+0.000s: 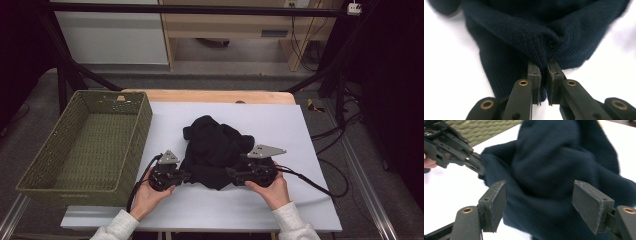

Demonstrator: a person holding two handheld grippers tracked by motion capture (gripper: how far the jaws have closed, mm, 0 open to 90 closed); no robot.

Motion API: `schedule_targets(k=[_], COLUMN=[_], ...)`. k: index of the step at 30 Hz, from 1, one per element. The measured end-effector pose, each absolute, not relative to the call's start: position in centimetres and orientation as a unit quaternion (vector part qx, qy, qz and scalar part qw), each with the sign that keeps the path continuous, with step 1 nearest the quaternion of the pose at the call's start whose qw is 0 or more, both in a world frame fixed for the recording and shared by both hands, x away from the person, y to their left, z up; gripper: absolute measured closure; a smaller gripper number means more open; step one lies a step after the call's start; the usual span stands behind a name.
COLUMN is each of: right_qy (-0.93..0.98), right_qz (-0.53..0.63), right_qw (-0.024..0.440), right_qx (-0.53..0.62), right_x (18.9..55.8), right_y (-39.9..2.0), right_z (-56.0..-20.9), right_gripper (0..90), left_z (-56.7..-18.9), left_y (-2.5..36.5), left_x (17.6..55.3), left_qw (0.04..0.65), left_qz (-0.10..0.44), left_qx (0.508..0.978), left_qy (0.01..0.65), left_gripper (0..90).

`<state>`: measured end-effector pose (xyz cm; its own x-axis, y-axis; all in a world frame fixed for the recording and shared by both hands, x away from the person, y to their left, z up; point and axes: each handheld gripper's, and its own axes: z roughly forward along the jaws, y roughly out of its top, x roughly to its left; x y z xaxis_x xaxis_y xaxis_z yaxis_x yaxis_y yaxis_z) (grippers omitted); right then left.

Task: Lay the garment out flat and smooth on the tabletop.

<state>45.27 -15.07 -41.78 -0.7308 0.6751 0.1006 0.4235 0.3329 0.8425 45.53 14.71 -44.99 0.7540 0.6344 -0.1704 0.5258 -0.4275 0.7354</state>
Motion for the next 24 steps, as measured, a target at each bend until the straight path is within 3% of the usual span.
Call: schedule_targets(k=[7, 9, 10, 11, 12, 14, 20, 24], right_qy=[0.823, 0.835, 0.841, 0.844, 0.853, 0.863, 0.852, 0.839], right_qz=[0.462, 0.445, 0.436, 0.429, 0.415, 0.398, 0.401, 0.405], right_qw=[0.096, 0.095, 0.097, 0.102, 0.101, 0.093, 0.114, 0.126], right_qx=[0.316, 0.310, 0.306, 0.305, 0.300, 0.297, 0.316, 0.341], right_x=[44.6, 44.6, 44.6, 44.6, 44.6, 44.7, 44.4, 44.3], right_y=[-12.9, -12.7, -12.5, -12.5, -12.4, -12.6, -14.8, -17.5], right_z=[-43.0, -43.6, -43.9, -44.0, -44.2, -44.2, -42.2, -41.4], right_gripper=[29.6, 37.8, 45.5, 58.9, 75.9, 87.1, 88.2, 88.3], left_z=[-44.6, -44.9, -44.9, -45.1, -45.1, -45.1, -44.5, -45.0], left_y=[13.2, 13.2, 13.3, 13.4, 13.5, 13.7, 15.2, 16.4], left_x=[44.1, 44.2, 44.2, 44.4, 44.5, 44.7, 45.4, 46.4], left_qw=[0.409, 0.409, 0.410, 0.411, 0.414, 0.418, 0.439, 0.429], left_qz=[0.071, 0.068, 0.065, 0.065, 0.063, 0.060, 0.082, 0.100], left_qx=[0.856, 0.856, 0.856, 0.855, 0.854, 0.851, 0.829, 0.818], left_qy=[0.309, 0.308, 0.308, 0.309, 0.310, 0.313, 0.336, 0.369], left_gripper=[83.2, 82.7, 82.0, 80.6, 78.1, 71.2, 38.4, 22.4])
